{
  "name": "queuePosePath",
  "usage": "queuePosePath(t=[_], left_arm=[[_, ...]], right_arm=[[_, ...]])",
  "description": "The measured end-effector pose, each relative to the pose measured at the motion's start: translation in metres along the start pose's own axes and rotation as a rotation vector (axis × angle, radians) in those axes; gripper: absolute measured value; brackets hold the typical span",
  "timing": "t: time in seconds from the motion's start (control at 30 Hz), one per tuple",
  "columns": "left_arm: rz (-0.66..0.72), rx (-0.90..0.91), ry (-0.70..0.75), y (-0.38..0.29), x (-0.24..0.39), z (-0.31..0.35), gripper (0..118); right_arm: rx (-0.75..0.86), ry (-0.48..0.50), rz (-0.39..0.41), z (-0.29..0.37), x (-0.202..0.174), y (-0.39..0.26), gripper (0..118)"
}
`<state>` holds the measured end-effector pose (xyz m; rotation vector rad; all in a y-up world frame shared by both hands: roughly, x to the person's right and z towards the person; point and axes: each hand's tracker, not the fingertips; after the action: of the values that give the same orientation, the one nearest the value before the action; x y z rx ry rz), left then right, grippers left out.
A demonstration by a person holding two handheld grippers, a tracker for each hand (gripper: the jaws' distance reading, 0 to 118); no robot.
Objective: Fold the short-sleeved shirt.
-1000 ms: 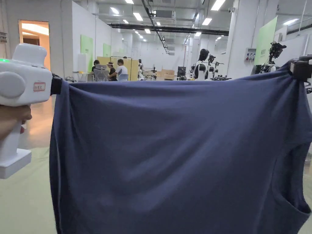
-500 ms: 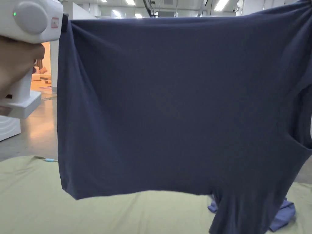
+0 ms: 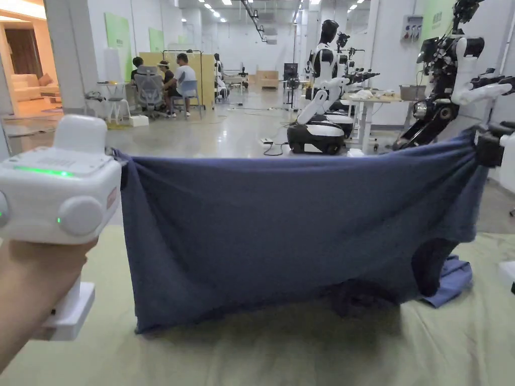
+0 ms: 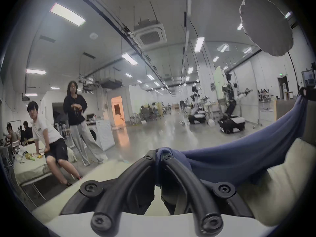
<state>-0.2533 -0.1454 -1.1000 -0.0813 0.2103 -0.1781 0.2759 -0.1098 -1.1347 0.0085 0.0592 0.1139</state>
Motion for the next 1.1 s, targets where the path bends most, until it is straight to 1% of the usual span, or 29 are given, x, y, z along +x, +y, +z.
queuePosePath(t=[0.03, 0.13, 0.2, 0.27, 0.33, 0.43, 0.53, 0.57, 0.67, 0.73, 0.87, 0.93, 1.0, 1.03, 1.07, 1.1], left_arm=[[0.024, 0.001, -0.035, -0.021, 0.004, 0.015, 3], [0.028, -0.07, -0.069, -0.071, 0.01, 0.05, 3], [0.033, -0.136, -0.07, -0.102, 0.012, 0.078, 3], [0.086, -0.165, -0.076, -0.133, 0.008, 0.118, 3], [0.08, -0.196, -0.079, -0.158, 0.006, 0.157, 3], [0.062, -0.251, -0.102, -0.196, -0.004, 0.222, 3], [0.056, -0.285, -0.113, -0.228, -0.019, 0.286, 3], [0.04, -0.32, -0.122, -0.236, -0.024, 0.306, 3], [0.026, -0.357, -0.134, -0.256, -0.035, 0.358, 3], [0.037, -0.383, -0.148, -0.265, -0.041, 0.388, 3], [-0.023, -0.434, -0.196, -0.283, -0.046, 0.428, 3], [-0.024, -0.464, -0.207, -0.287, -0.044, 0.438, 3], [-0.006, -0.528, -0.233, -0.295, -0.043, 0.439, 4], [-0.009, -0.563, -0.234, -0.298, -0.04, 0.439, 4], [-0.026, -0.567, -0.192, -0.301, -0.04, 0.438, 8], [-0.03, -0.56, -0.158, -0.3, -0.041, 0.44, 14]], right_arm=[[-0.024, -0.004, 0.014, 0.019, -0.001, -0.022, 4], [-0.057, 0.032, 0.029, 0.068, 0.005, -0.071, 4], [-0.098, 0.042, 0.01, 0.112, 0.003, -0.095, 4], [-0.114, 0.061, -0.007, 0.158, 0.003, -0.118, 4], [-0.151, 0.084, 0.002, 0.198, 0.001, -0.138, 4], [-0.193, 0.121, -0.023, 0.273, 0.0, -0.164, 4], [-0.234, 0.148, -0.001, 0.346, -0.003, -0.191, 4], [-0.269, 0.158, 0.008, 0.369, -0.005, -0.201, 4], [-0.302, 0.181, 0.024, 0.428, -0.01, -0.223, 4], [-0.332, 0.185, 0.019, 0.459, -0.013, -0.235, 4], [-0.383, 0.186, 0.01, 0.502, -0.016, -0.258, 4], [-0.435, 0.166, 0.031, 0.508, -0.018, -0.267, 4], [-0.47, 0.158, 0.038, 0.509, -0.021, -0.272, 4], [-0.478, 0.138, 0.044, 0.508, -0.024, -0.274, 4], [-0.477, 0.125, 0.052, 0.507, -0.027, -0.276, 5], [-0.467, 0.117, 0.05, 0.509, -0.027, -0.277, 8]])
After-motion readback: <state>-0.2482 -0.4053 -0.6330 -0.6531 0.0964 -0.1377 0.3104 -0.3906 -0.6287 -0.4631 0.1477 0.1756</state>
